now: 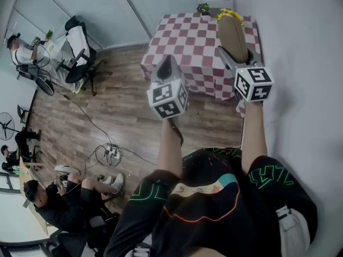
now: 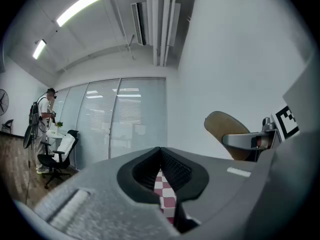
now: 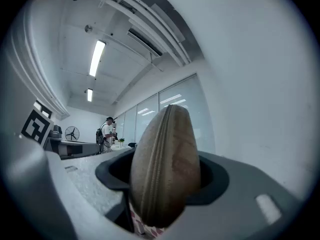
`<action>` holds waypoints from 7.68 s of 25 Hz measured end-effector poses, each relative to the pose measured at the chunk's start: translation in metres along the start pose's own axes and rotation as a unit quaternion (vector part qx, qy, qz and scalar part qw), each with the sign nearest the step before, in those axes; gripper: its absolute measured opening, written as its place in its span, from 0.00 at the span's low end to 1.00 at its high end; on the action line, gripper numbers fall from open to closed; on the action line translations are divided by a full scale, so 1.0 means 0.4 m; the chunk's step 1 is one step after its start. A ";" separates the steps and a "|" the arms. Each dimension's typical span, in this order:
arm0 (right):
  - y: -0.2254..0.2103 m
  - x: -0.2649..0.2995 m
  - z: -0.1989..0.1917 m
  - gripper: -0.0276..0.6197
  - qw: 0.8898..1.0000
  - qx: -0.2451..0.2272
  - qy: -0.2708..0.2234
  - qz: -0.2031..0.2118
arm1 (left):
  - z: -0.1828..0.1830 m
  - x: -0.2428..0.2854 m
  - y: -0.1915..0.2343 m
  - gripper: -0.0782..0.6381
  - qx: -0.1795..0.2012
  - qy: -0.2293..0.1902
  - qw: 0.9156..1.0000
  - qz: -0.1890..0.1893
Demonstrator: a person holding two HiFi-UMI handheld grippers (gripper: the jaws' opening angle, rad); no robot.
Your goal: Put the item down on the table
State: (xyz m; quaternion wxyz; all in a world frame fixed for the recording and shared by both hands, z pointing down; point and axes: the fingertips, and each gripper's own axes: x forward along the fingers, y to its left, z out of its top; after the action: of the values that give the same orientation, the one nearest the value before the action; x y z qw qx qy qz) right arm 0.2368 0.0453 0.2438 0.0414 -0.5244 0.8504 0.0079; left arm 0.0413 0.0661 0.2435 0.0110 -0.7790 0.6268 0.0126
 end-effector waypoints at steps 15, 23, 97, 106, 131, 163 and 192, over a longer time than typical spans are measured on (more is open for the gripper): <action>-0.081 -0.035 -0.022 0.49 0.998 0.053 0.004 -0.026 | -0.047 0.000 -0.008 0.12 -0.005 0.026 1.000 -0.008; -0.162 -0.032 -0.037 0.49 0.996 0.063 -0.003 -0.063 | -0.079 0.069 0.021 0.12 -0.024 0.026 0.999 -0.014; 0.036 1.149 -0.323 0.49 0.981 0.004 0.172 0.094 | -0.366 0.742 0.798 0.12 -0.191 0.062 0.972 0.122; -0.027 1.272 -0.450 0.49 0.969 0.003 0.226 0.101 | -0.468 0.909 0.787 0.12 -0.172 0.112 0.972 0.111; 0.053 1.426 -0.947 0.49 0.876 0.137 0.416 0.200 | -0.770 1.153 0.744 0.12 -0.188 0.257 0.942 0.104; -0.139 1.353 -0.963 0.68 0.906 0.133 0.402 0.022 | -0.629 0.938 0.745 0.12 -0.123 0.232 0.959 0.107; -0.051 1.092 -0.211 0.06 0.999 0.021 0.037 0.013 | -0.142 0.804 0.667 0.12 -0.061 -0.007 0.995 0.076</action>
State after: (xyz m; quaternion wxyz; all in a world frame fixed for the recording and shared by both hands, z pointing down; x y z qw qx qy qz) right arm 0.0548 -0.3580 0.2942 0.0208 -0.5120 0.8583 -0.0293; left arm -0.1504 -0.3067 0.2892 -0.0335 -0.7279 0.6825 0.0568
